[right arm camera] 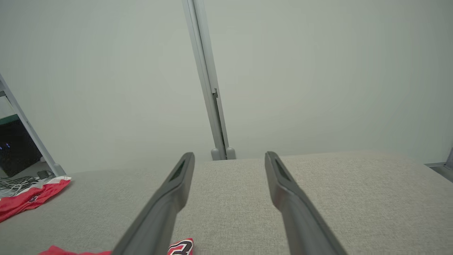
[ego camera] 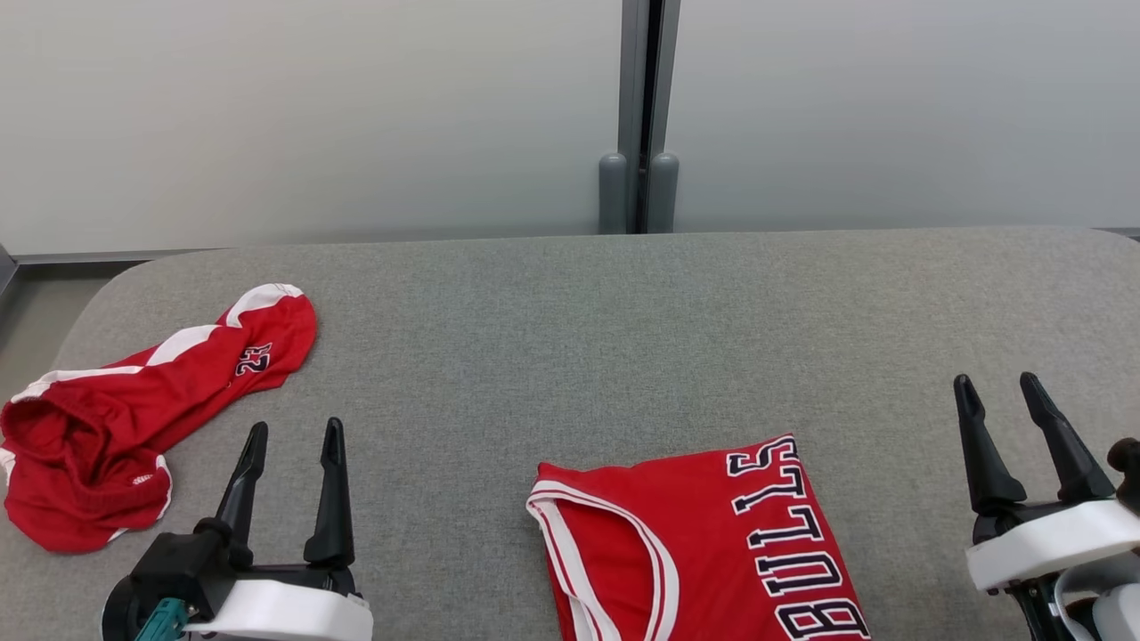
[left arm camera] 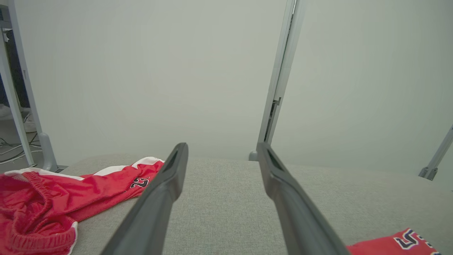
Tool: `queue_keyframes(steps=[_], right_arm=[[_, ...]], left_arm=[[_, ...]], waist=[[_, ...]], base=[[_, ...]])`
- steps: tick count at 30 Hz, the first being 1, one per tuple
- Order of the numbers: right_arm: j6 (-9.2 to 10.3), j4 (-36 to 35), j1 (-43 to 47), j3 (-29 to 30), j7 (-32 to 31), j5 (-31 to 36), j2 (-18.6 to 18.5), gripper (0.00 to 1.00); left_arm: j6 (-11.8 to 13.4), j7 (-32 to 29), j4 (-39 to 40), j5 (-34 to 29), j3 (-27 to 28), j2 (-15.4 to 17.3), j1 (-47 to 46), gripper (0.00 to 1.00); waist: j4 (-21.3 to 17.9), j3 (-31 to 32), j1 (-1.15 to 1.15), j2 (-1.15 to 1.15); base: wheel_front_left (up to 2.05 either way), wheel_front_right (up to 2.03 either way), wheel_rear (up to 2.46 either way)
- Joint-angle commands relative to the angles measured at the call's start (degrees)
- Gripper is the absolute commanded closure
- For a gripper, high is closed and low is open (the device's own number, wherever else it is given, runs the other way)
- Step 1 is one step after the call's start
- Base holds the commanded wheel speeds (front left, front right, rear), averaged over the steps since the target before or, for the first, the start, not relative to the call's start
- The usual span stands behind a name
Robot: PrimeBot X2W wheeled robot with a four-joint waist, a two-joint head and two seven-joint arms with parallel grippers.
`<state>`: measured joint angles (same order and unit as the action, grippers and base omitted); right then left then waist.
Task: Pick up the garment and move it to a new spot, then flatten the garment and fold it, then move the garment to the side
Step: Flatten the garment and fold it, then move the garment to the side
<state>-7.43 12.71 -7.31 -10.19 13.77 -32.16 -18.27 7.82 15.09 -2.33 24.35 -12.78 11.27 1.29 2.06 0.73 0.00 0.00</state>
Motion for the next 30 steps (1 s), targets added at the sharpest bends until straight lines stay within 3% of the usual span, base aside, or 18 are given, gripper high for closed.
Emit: queue_keyframes(steps=[1, 7, 22, 30], right_arm=[[-0.12, 0.5, 0.7, 0.6, 0.6, 1.2, 0.1, 0.00], [-0.12, 1.2, 1.1, 0.6, 0.9, 3.1, 1.6, 0.00], [-0.12, 2.5, 0.2, -1.1, -1.9, 2.4, 1.6, 0.00], [-0.12, 7.3, -3.7, -6.3, -16.0, -0.3, 2.7, 0.00]], left_arm=[[-0.3, 0.1, 0.1, -0.9, 0.6, 0.0, 0.5, 0.00], [-1.2, 0.1, 0.3, -3.0, 1.6, -1.1, 0.7, 0.00], [-3.1, 0.1, -1.3, -5.4, 2.9, -3.0, -0.1, 0.00], [-3.8, 0.1, -1.8, -6.1, 2.6, -3.7, -0.6, 0.00]], waist=[[-0.1, -0.1, 0.00, 0.00], [-0.3, -0.4, 0.00, 0.00], [0.5, -0.4, 0.00, 0.00], [1.3, -0.7, 0.00, 0.00]], base=[[0.00, 0.00, 0.00], [0.00, 0.00, 0.00], [0.00, 0.00, 0.00], [0.00, 0.00, 0.00]])
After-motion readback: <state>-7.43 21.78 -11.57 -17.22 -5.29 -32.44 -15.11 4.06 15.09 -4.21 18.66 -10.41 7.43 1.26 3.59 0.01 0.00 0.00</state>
